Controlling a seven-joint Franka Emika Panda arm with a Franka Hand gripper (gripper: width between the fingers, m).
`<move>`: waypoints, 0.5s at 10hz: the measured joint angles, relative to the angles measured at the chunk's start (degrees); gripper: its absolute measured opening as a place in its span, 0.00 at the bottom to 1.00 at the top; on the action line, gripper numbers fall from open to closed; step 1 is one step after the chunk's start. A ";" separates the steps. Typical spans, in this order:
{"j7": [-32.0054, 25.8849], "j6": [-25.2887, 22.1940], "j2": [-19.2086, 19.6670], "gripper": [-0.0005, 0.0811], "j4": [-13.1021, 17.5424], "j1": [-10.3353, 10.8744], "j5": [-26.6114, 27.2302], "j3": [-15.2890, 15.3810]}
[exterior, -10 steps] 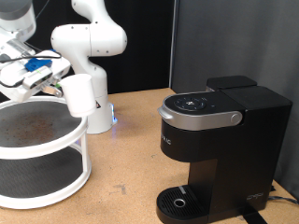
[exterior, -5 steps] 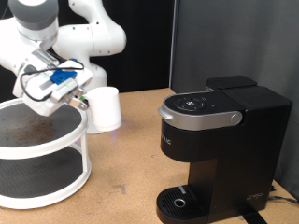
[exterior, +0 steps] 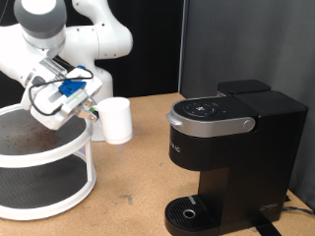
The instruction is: Make a cup of coffee with the keurig machine
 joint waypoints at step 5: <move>-4.39 9.07 8.27 0.09 0.46 5.37 10.65 4.03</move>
